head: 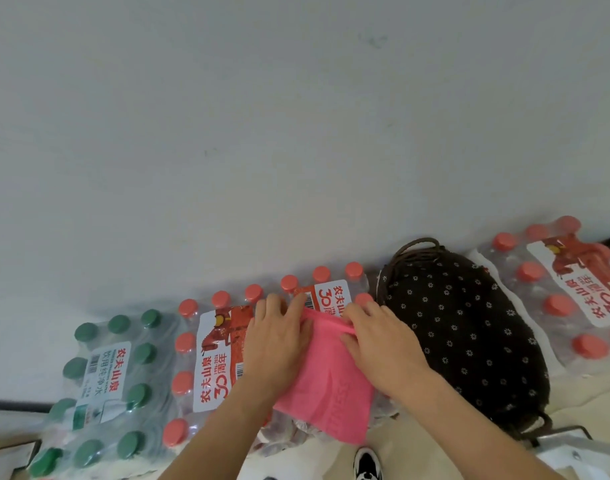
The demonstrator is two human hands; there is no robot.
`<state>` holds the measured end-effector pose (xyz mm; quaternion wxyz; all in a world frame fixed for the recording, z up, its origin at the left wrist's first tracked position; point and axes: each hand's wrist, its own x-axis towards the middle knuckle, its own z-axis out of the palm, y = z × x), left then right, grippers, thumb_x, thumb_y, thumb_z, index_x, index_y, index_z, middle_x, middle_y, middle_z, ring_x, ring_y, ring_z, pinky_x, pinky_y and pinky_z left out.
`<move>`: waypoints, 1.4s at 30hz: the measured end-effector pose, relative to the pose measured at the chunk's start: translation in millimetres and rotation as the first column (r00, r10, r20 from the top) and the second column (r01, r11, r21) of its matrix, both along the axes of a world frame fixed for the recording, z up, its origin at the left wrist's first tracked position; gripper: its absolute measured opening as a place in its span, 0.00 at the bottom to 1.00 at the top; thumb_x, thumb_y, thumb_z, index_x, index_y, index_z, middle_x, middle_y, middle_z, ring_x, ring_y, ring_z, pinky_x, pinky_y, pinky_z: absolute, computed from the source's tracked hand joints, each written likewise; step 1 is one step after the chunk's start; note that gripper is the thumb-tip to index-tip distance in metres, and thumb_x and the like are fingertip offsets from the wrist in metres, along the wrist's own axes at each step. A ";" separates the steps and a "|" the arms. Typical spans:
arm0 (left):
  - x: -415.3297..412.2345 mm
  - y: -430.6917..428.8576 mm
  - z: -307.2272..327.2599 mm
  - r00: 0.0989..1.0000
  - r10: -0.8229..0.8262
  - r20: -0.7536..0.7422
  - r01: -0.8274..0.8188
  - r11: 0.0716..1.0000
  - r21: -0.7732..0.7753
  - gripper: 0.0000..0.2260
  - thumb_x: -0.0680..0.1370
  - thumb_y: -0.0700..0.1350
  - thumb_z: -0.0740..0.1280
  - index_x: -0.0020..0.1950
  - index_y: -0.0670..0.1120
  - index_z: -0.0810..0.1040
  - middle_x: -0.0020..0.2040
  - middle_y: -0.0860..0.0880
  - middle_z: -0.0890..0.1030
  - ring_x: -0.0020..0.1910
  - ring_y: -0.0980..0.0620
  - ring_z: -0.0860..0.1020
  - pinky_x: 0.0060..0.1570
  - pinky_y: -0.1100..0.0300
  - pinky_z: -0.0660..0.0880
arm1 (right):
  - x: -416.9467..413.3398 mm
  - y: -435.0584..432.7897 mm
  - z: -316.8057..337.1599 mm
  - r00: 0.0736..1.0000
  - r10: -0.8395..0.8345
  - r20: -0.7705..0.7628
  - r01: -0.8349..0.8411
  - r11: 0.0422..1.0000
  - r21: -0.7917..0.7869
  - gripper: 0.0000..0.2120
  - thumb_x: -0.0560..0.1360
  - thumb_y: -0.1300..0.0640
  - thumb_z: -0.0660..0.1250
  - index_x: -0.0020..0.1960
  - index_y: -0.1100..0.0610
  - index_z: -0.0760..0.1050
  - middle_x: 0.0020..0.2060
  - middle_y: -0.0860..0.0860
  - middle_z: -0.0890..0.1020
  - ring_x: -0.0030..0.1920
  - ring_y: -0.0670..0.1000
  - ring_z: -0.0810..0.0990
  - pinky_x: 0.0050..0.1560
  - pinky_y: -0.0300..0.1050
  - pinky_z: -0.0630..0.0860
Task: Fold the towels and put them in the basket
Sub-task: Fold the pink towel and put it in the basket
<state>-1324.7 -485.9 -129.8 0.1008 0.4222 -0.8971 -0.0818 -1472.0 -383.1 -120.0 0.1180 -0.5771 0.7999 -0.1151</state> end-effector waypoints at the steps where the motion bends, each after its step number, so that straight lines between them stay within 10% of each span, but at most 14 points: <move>1: -2.0 -2.6 2.0 1.000 -0.026 -0.007 0.026 1.000 -0.019 0.16 0.78 0.52 0.57 0.62 0.49 0.74 0.44 0.49 0.71 0.43 0.49 0.69 0.41 0.56 0.70 | -4.6 -0.4 3.5 0.999 0.017 0.037 -0.018 1.000 0.012 0.13 0.78 0.45 0.60 0.56 0.51 0.70 0.55 0.48 0.71 0.51 0.50 0.73 0.47 0.46 0.75; 10: -6.9 -15.9 23.9 0.969 0.099 -0.229 -0.031 0.959 0.283 0.02 0.74 0.46 0.71 0.45 0.52 0.81 0.38 0.57 0.79 0.37 0.57 0.75 0.40 0.61 0.72 | -14.7 -2.6 18.6 0.980 -0.045 0.195 0.033 0.997 0.067 0.13 0.75 0.51 0.65 0.36 0.51 0.63 0.42 0.45 0.70 0.44 0.48 0.73 0.42 0.43 0.75; 18: -9.0 -31.8 20.4 0.979 -0.202 0.035 0.166 0.881 0.442 0.18 0.75 0.53 0.69 0.64 0.56 0.74 0.55 0.54 0.73 0.54 0.53 0.73 0.56 0.57 0.71 | -3.1 3.4 16.9 0.991 -0.027 0.131 0.022 0.999 0.036 0.15 0.76 0.47 0.63 0.57 0.53 0.66 0.54 0.48 0.72 0.52 0.50 0.71 0.45 0.43 0.71; 24: -11.5 -31.9 27.0 0.953 -0.275 0.126 0.217 0.912 0.348 0.12 0.72 0.52 0.72 0.50 0.50 0.74 0.49 0.53 0.76 0.47 0.52 0.74 0.49 0.54 0.73 | -31.8 -15.8 20.6 0.967 0.078 0.244 -0.152 0.943 0.297 0.25 0.67 0.41 0.71 0.60 0.51 0.71 0.56 0.47 0.72 0.54 0.50 0.71 0.53 0.47 0.73; 30: 9.0 -36.2 48.9 0.988 -0.061 -0.140 0.144 0.676 0.723 0.17 0.70 0.47 0.77 0.57 0.55 0.79 0.49 0.61 0.81 0.48 0.64 0.79 0.53 0.64 0.76 | -34.8 -27.6 38.0 0.914 0.211 0.345 -0.328 0.886 0.328 0.15 0.69 0.47 0.71 0.41 0.58 0.75 0.40 0.52 0.77 0.38 0.49 0.72 0.38 0.46 0.71; 36: 18.6 -39.8 117.8 0.894 -0.007 -0.447 0.165 0.934 0.316 0.10 0.68 0.43 0.77 0.45 0.55 0.81 0.40 0.58 0.82 0.41 0.59 0.78 0.41 0.67 0.75 | -48.3 -38.0 124.0 0.957 0.278 0.085 -0.269 0.958 -0.102 0.05 0.74 0.50 0.67 0.47 0.50 0.74 0.40 0.43 0.77 0.40 0.44 0.74 0.41 0.40 0.69; 39: 18.2 -36.6 130.5 0.890 -0.263 -0.372 0.258 0.964 -0.063 0.11 0.67 0.38 0.76 0.45 0.48 0.80 0.41 0.58 0.77 0.40 0.57 0.75 0.40 0.64 0.73 | -45.6 -33.0 126.0 0.927 0.254 -0.276 -0.343 0.873 -0.348 0.08 0.71 0.50 0.66 0.47 0.52 0.75 0.43 0.45 0.76 0.42 0.46 0.74 0.45 0.43 0.69; 42: 21.9 -31.3 99.3 0.909 -0.353 -0.223 0.330 0.934 -0.135 0.09 0.63 0.38 0.70 0.40 0.47 0.76 0.38 0.54 0.77 0.38 0.51 0.75 0.36 0.58 0.72 | -40.6 -15.8 91.8 0.885 0.299 -0.358 -0.392 0.892 -0.225 0.09 0.68 0.51 0.69 0.46 0.52 0.74 0.43 0.47 0.76 0.44 0.49 0.75 0.46 0.47 0.73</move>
